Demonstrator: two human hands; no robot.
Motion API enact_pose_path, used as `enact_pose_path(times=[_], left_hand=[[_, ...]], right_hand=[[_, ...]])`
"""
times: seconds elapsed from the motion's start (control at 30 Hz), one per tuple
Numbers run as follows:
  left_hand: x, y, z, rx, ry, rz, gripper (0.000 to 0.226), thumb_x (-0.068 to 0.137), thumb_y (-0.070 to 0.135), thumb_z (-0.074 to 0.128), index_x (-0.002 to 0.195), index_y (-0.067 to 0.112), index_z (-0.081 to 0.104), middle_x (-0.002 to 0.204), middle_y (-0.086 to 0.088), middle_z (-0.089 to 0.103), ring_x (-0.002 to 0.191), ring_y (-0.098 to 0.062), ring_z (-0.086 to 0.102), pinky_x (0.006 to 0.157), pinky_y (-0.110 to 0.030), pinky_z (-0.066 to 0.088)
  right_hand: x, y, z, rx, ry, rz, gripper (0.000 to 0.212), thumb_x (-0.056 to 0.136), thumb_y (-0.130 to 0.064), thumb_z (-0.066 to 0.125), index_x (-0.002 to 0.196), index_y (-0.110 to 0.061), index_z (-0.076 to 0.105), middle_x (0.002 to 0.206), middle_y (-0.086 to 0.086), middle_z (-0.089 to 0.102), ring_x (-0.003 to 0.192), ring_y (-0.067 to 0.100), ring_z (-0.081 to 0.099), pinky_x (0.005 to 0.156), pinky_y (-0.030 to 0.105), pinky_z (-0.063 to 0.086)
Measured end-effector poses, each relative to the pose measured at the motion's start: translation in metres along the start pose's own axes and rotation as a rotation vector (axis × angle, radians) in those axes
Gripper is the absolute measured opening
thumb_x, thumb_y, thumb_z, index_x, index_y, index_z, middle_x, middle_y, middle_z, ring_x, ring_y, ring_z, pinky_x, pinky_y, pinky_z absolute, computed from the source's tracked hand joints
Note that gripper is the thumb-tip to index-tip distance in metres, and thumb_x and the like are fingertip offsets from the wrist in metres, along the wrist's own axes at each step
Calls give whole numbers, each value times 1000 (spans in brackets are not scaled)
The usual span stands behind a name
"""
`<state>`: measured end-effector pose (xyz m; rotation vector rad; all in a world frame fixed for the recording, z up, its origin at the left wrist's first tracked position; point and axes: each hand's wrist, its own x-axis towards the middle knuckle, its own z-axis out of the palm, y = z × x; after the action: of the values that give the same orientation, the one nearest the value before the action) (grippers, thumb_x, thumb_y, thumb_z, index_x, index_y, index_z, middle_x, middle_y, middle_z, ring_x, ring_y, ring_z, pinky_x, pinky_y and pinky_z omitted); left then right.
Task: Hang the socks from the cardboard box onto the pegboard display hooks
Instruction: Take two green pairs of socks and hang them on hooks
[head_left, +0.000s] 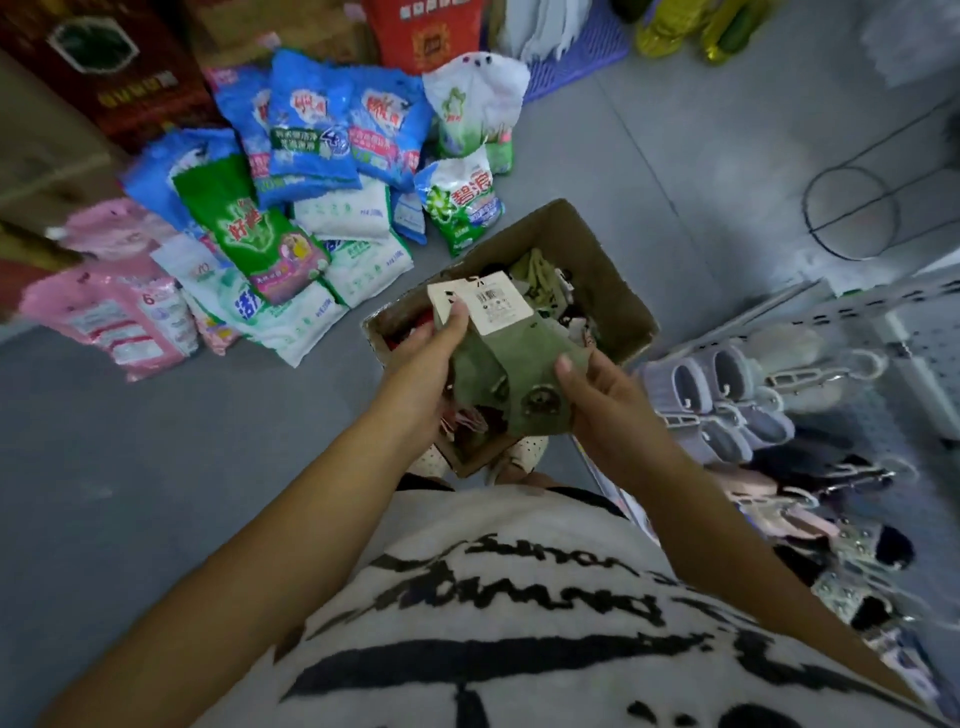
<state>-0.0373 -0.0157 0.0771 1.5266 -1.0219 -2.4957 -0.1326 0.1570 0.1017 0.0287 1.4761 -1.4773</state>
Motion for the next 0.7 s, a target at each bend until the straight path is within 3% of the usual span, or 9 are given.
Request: enact_pose_path(times=[0.07,0.17,0.3,0.4,0.53,0.7], left_hand=[[-1,5,-3,169,-24,89,28,95,36,69,119,22,72,109,0,79,102,-19,75,94,-42,58],[-12,8,-3,345,-125,196,18,95,32,70,110,24,75,104,5,80,97,-14,76,83,-33,61],[-31,9,5,477,-339,302,13,96,29,70,108,27,75,106,4,79,101,-15,75,76,-25,60],[-47,4,14,623,-470,364,12,97,26,69,108,25,73,103,7,79,97,-13,76,75,-26,62],[-71,-10,28,721,-539,439,13,99,21,65,111,26,71,102,12,79,95,-9,76,72,-20,59],[-103,-34,51,849,-639,516,16,104,22,58,110,21,72,96,17,77,88,-2,73,72,-14,55]], right_hand=[[-18,8,3,-118,73,-77,45,91,-40,61,125,-11,58,118,8,73,111,25,70,95,42,57],[-38,18,11,-227,188,-173,40,91,-47,62,114,-14,61,106,0,76,99,17,74,79,25,59],[-57,28,22,-84,343,-232,39,88,-53,64,111,-21,68,106,-4,77,98,15,74,83,26,59],[-74,34,28,48,473,-303,36,88,-45,68,105,-14,73,106,3,78,100,19,74,87,30,60],[-109,47,22,112,705,-354,23,89,-31,75,85,-9,72,93,9,79,83,18,71,79,33,58],[-168,67,8,128,1081,-497,26,88,-27,77,69,-14,67,68,-3,64,64,6,55,59,15,46]])
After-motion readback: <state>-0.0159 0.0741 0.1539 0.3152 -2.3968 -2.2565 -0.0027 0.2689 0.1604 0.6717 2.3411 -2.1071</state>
